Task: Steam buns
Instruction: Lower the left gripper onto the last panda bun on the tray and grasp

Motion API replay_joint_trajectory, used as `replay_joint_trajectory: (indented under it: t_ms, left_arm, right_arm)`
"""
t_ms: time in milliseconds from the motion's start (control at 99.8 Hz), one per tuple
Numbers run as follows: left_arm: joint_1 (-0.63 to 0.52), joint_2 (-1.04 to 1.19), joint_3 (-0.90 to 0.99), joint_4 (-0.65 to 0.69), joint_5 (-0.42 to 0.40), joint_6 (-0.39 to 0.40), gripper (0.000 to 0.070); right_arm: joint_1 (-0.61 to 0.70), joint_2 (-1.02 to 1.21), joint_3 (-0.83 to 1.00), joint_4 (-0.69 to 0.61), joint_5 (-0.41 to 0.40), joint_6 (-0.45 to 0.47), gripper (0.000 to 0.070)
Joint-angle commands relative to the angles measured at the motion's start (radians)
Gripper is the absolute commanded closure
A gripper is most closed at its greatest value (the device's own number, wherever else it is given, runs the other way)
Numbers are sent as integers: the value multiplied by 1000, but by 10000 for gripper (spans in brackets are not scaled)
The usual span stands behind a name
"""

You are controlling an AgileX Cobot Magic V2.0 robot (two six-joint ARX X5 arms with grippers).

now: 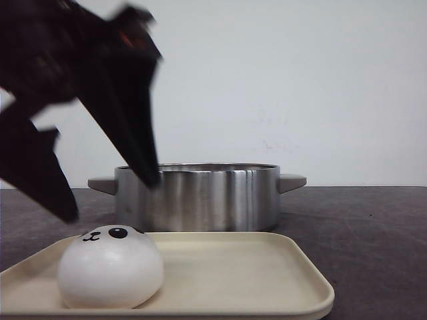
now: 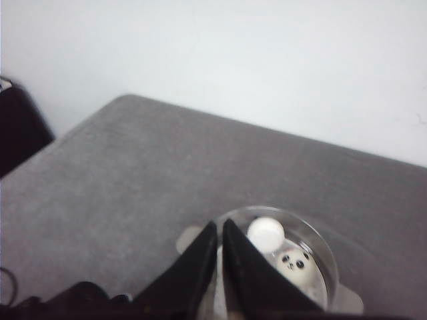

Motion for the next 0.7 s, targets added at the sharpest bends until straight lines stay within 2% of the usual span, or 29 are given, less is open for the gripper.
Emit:
replay_joint_trajectory:
  t_ms: [0, 511, 571, 621, 692]
  left_arm:
    - [-19, 50, 11, 28, 2, -2, 126]
    - [-39, 201, 11, 31, -4, 3, 162]
    - [-42, 202, 11, 31, -13, 6, 254]
    - [-47, 203, 11, 30, -33, 14, 402]
    - [-51, 203, 11, 30, -55, 33, 569]
  right_arm:
    - [13, 14, 21, -13, 5, 18, 694]
    - [47, 14, 21, -34, 5, 40, 694]
    - [51, 14, 21, -34, 5, 40, 694]
    - [51, 14, 21, -34, 5, 40, 694]
    - [51, 14, 21, -34, 4, 40, 694]
